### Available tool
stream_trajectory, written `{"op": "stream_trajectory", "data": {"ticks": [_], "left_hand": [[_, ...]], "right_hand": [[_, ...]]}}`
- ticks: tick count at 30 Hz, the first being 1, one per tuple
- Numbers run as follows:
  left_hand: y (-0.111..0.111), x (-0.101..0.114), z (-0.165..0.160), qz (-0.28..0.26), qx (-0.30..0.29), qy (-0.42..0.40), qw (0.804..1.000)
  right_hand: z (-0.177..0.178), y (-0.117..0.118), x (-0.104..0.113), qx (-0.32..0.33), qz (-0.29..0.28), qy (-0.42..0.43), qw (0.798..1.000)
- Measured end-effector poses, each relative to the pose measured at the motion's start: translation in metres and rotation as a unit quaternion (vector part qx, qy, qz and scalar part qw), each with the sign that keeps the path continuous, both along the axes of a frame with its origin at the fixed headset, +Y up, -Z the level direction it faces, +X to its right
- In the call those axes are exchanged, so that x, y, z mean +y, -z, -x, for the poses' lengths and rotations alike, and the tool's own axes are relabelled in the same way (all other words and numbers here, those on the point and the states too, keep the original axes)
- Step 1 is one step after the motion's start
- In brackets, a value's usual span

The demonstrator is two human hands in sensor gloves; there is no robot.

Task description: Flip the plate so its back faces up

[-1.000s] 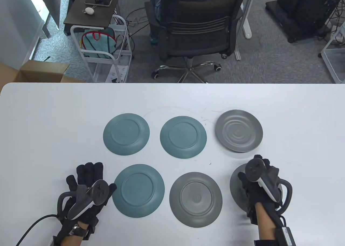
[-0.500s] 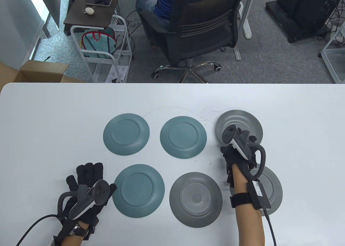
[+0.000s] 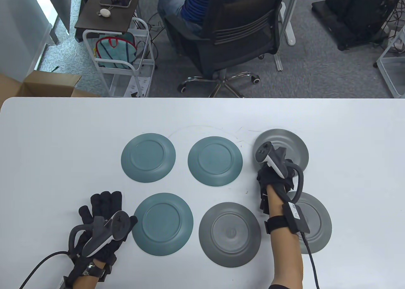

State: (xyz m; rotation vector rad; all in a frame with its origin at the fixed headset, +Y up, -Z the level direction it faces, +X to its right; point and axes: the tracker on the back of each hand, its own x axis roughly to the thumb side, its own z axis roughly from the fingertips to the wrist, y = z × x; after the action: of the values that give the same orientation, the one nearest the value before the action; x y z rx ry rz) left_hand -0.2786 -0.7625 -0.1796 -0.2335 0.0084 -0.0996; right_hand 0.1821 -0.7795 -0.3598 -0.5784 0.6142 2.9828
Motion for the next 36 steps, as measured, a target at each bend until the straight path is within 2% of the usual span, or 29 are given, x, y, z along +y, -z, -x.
{"op": "stream_trajectory", "data": {"ticks": [3, 7, 15, 21, 25, 29, 32, 36], "left_hand": [[0.000, 0.000, 0.000, -0.001, -0.001, 0.000, 1.000], [0.000, 0.000, 0.000, -0.002, -0.001, -0.001, 1.000], [0.000, 0.000, 0.001, -0.006, -0.004, -0.007, 1.000], [0.000, 0.000, 0.001, -0.008, -0.005, -0.009, 1.000], [-0.001, 0.001, 0.001, -0.010, -0.007, -0.010, 1.000], [-0.001, 0.000, 0.000, -0.010, -0.007, -0.010, 1.000], [-0.001, 0.001, 0.001, -0.010, -0.006, -0.011, 1.000], [-0.001, 0.001, 0.001, -0.012, -0.005, -0.011, 1.000]], "right_hand": [[0.006, 0.000, 0.002, 0.009, 0.008, -0.014, 1.000], [0.008, -0.002, 0.013, 0.014, -0.013, -0.006, 1.000], [0.000, -0.011, 0.048, 0.017, -0.118, 0.046, 0.992], [-0.017, -0.020, 0.076, -0.001, -0.191, 0.108, 0.976], [-0.035, -0.028, 0.090, -0.036, -0.241, 0.189, 0.951], [-0.057, -0.034, 0.095, -0.087, -0.286, 0.282, 0.912], [-0.074, -0.035, 0.093, -0.127, -0.291, 0.348, 0.882], [-0.094, -0.035, 0.086, -0.166, -0.282, 0.403, 0.855]]}}
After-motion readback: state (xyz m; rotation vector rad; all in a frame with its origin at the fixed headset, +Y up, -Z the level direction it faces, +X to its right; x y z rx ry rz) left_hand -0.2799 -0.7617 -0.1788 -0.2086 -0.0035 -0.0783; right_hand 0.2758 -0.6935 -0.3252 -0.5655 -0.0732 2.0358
